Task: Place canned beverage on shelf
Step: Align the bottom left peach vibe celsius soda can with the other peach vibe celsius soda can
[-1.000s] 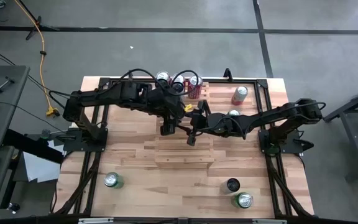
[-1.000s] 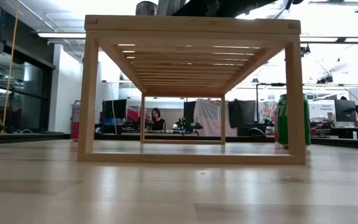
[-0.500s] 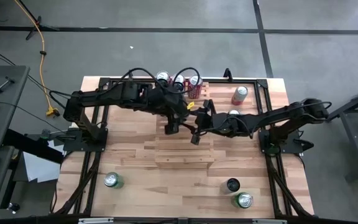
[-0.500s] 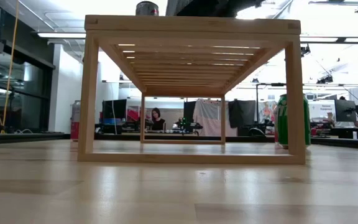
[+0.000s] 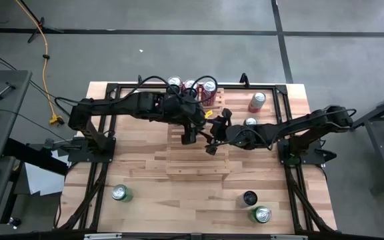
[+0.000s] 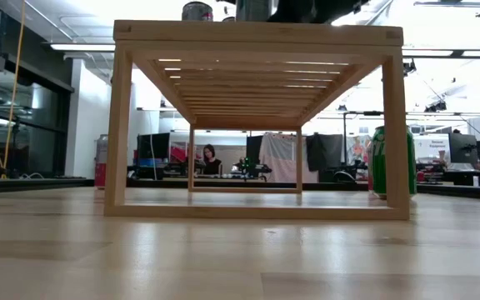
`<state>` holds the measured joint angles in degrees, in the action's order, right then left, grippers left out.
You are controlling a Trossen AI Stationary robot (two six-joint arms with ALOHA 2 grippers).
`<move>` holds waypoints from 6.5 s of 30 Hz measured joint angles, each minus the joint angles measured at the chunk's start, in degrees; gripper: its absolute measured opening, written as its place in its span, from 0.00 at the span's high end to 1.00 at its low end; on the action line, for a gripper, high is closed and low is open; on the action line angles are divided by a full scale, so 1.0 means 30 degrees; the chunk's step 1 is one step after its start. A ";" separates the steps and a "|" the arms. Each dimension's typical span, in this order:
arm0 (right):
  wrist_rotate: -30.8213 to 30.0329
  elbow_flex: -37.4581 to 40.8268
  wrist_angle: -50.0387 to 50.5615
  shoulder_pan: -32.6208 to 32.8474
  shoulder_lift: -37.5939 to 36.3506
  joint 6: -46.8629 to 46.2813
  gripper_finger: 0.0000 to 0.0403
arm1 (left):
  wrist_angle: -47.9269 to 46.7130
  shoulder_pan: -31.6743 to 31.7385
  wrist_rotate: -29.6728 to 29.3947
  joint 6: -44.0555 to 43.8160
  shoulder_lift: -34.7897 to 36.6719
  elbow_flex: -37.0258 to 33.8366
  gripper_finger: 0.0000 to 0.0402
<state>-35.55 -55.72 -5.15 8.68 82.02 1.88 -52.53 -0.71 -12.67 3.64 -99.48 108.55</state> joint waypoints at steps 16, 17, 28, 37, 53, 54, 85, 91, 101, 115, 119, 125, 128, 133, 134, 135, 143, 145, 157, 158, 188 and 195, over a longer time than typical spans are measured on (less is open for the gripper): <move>-0.1243 -0.0026 -0.0116 -0.0151 -0.0053 -0.1258 0.62 | 0.0179 -0.0022 -0.0465 -0.0532 0.1727 0.0007 0.30; -0.1143 -0.0019 -0.0109 -0.0151 -0.0053 -0.1204 0.64 | 0.0194 -0.0022 -0.0473 -0.0520 0.1694 0.0007 0.30; -0.0250 0.0007 0.0667 0.0193 -0.1092 -0.1079 0.68 | 0.0590 -0.0044 -0.0202 -0.0727 0.1464 0.0007 0.30; -0.2554 -0.0015 0.4135 0.1360 -0.2747 -0.2560 0.68 | 0.1493 -0.0007 0.0095 -0.1158 0.1413 -0.1693 0.30; -0.4238 -0.0015 0.4515 0.1816 -0.2821 -0.2636 0.68 | 0.2024 0.0905 -0.1445 -0.0528 0.1552 -0.2528 0.30; -0.4235 -0.0015 0.4509 0.1816 -0.2821 -0.2641 0.68 | 0.2046 0.0975 -0.1388 -0.0654 0.1552 -0.2528 0.30; -0.4168 -0.0015 0.4503 0.1816 -0.2807 -0.2991 0.68 | 0.1364 0.1355 -0.0443 -0.3031 0.1719 -0.2492 0.30; -0.4103 -0.0015 0.4503 0.1816 -0.2807 -0.2983 0.68 | 0.1536 0.1362 -0.1056 -0.2667 0.1661 -0.2514 0.30; -0.4008 -0.0015 0.4496 0.1816 -0.2807 -0.2984 0.68 | 0.1580 0.1362 -0.1078 -0.2638 0.1661 -0.2514 0.29; -0.4008 -0.0015 0.4497 0.1816 -0.2807 -0.2991 0.68 | 0.1721 0.1362 -0.1308 -0.2256 0.1668 -0.1782 0.16; -0.4008 -0.0015 0.4496 0.1817 -0.2807 -0.2991 0.68 | 0.1631 0.1362 -0.1508 -0.1989 0.1668 -0.1301 0.13; -0.4008 -0.0015 0.4499 0.1816 -0.2807 -0.2991 0.68 | 0.1515 0.1362 -0.1508 -0.1982 0.1676 -0.1100 0.13; -0.4008 -0.0015 0.4497 0.1822 -0.2807 -0.3088 0.68 | 0.1442 0.1362 -0.1508 -0.1982 0.1676 -0.1100 0.13; -0.3886 -0.0015 0.4496 0.1819 -0.2807 -0.3278 0.68 | 0.1442 0.1355 -0.1508 -0.1982 0.1676 -0.1100 0.13; -0.3845 -0.0015 0.4488 0.1823 -0.2807 -0.3252 0.68 | 0.1442 0.1355 -0.1501 -0.1982 0.1676 -0.1100 0.13; -0.3810 -0.0015 0.4488 0.1823 -0.2807 -0.3207 0.68 | 0.1440 0.1355 -0.1502 -0.1982 0.1676 -0.1100 0.13; -0.3796 -0.0015 0.4488 0.1823 -0.2803 -0.3147 0.68 | 0.1663 0.1144 -0.1501 -0.1634 0.2183 -0.1115 0.13; -0.3804 -0.0015 0.4435 0.1816 -0.2799 -0.3143 0.68 | 0.1751 0.0956 -0.1493 -0.1676 0.2627 -0.1115 0.13; -0.1661 -0.0382 0.0337 0.1860 -0.2843 -0.2969 0.68 | 0.2298 -0.5110 -0.4429 -0.2142 0.6447 -0.3247 0.13; -0.1305 -0.0767 0.0611 0.1860 -0.2843 -0.3021 0.68 | 0.2440 -0.5882 -0.5613 -0.2131 0.6853 -0.3986 0.13; 0.6000 -1.1219 2.0283 0.0737 -0.0590 -1.5056 0.60 | 1.4592 -1.1395 -1.7500 -0.3818 1.6327 -2.1252 0.13; 0.6918 -1.8479 3.1044 0.0781 0.4784 -1.7505 0.52 | 1.5000 -1.1387 -1.7462 -0.3657 1.6305 -2.1252 0.13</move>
<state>-14.79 -111.16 87.98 11.03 96.38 -50.64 -7.53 -34.87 -65.05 -7.33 -50.57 44.80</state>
